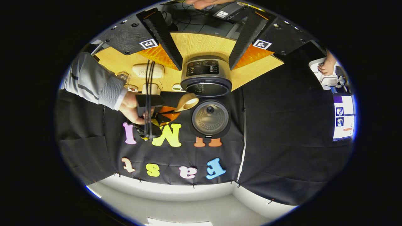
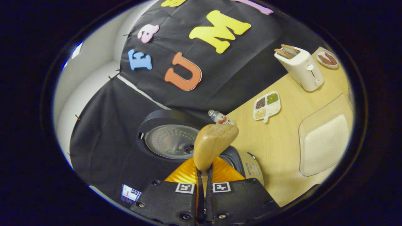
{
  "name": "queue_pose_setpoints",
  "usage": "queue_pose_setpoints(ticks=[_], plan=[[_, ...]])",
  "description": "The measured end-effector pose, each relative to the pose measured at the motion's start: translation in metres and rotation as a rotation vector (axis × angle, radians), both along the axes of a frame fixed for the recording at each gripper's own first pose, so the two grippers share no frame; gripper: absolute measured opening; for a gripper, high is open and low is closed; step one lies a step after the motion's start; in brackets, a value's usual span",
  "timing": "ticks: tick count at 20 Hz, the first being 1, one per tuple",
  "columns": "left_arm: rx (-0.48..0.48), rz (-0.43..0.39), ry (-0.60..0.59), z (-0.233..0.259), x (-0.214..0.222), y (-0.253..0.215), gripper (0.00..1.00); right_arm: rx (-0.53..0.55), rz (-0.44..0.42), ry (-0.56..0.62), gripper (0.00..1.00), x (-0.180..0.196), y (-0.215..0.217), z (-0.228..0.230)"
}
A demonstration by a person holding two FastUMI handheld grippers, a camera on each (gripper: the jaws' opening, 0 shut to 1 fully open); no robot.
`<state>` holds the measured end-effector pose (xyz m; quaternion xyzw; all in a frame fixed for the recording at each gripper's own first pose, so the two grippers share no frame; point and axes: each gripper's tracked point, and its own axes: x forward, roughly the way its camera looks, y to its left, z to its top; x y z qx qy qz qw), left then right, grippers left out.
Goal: Close the left gripper, press the button to open the rice cooker; take a wooden spoon from the chopstick holder with the right hand, scoop a spoonful of rice and pour it into the rice cooker, then put the wooden spoon back into the chopstick holder.
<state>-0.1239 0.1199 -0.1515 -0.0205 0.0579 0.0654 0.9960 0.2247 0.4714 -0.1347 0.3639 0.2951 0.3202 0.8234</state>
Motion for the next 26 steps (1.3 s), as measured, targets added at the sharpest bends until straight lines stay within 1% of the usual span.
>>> queue_pose_setpoints(ticks=[3, 5, 7, 10, 12, 17, 19, 21, 26], plan=[[0.013, 0.016, 0.002, -0.005, -0.005, 0.011, 0.94, -0.173, 0.012, -0.139, 0.08, 0.001, 0.027, 0.002], [0.011, 0.02, 0.003, -0.011, -0.007, 0.017, 0.94, -0.293, 0.022, -0.243, 0.07, -0.004, 0.038, 0.002], [0.004, 0.017, 0.01, -0.016, -0.008, 0.015, 0.94, -0.396, 0.025, -0.322, 0.08, -0.007, 0.045, 0.001], [0.033, 0.025, 0.016, -0.019, -0.007, 0.017, 0.95, -0.51, 0.038, -0.417, 0.08, -0.014, 0.051, 0.0], [0.034, 0.023, 0.02, -0.022, -0.007, 0.016, 0.94, -0.576, 0.047, -0.488, 0.08, -0.021, 0.054, 0.002], [0.016, 0.019, 0.024, -0.024, -0.006, 0.014, 0.94, -0.782, 0.079, -0.769, 0.08, -0.042, 0.062, 0.015], [0.012, 0.017, 0.028, -0.024, -0.006, 0.013, 0.94, -0.815, 0.082, -0.808, 0.07, -0.052, 0.065, 0.011], [0.01, 0.012, 0.03, -0.025, -0.006, 0.009, 0.94, -0.825, 0.081, -0.817, 0.08, -0.054, 0.068, 0.011], [0.009, 0.008, 0.025, -0.019, -0.007, 0.007, 0.94, -0.823, 0.052, -0.83, 0.08, -0.056, 0.055, 0.024]])
